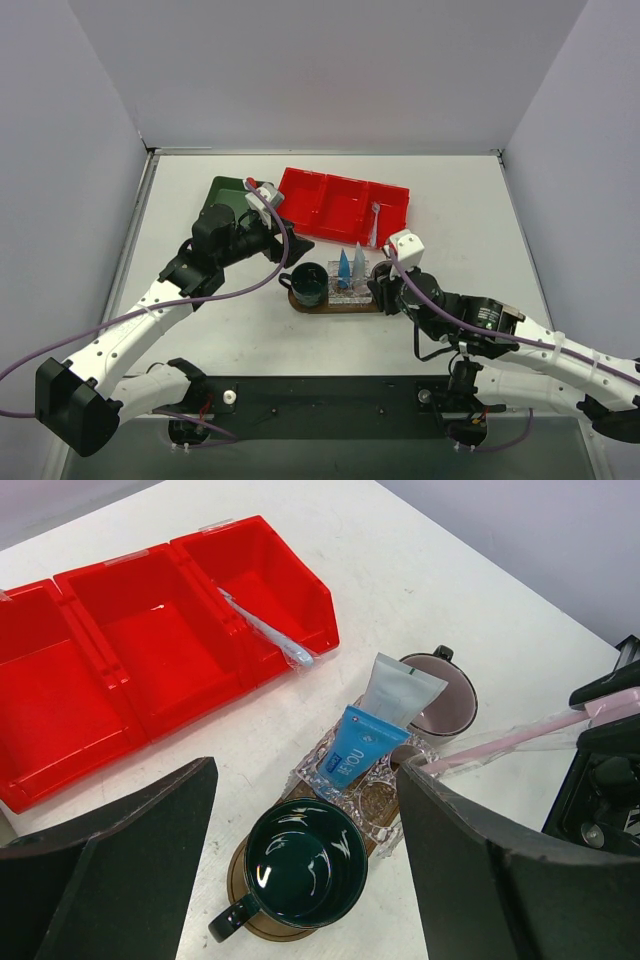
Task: Prepare toiletry sets of a toothbrush and toothpaste on the tray
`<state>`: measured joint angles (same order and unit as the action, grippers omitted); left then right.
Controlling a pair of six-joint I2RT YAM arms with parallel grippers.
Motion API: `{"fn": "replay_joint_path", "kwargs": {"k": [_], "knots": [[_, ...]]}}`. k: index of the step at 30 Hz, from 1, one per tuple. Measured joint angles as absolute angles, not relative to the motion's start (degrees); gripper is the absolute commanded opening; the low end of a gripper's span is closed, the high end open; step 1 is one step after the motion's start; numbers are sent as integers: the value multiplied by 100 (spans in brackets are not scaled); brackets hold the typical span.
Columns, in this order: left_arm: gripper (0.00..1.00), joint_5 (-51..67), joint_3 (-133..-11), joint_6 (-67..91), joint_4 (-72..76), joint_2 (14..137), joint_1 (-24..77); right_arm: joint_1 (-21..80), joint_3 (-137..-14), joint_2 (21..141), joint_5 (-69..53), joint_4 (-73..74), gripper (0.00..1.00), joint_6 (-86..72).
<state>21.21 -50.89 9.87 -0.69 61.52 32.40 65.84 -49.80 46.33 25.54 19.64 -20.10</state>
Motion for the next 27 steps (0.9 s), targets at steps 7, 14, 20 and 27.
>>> {"fn": "replay_joint_path", "kwargs": {"k": [7, 14, 20, 27], "knots": [[83, 2121, -5089, 985, -69, 6152, 3240, 6584, -4762, 4759, 2602, 1776, 0, -2008], [83, 2121, -5089, 985, -69, 6152, 3240, 6584, -4534, 4757, 2665, 1503, 0, -2008], [83, 2121, -5089, 985, -69, 6152, 3240, 6584, -4348, 4779, 2724, 1321, 0, -2005], [83, 2121, -5089, 985, -69, 6154, 3240, 6584, -4176, 4786, 2794, 1028, 0, -2003]]}}
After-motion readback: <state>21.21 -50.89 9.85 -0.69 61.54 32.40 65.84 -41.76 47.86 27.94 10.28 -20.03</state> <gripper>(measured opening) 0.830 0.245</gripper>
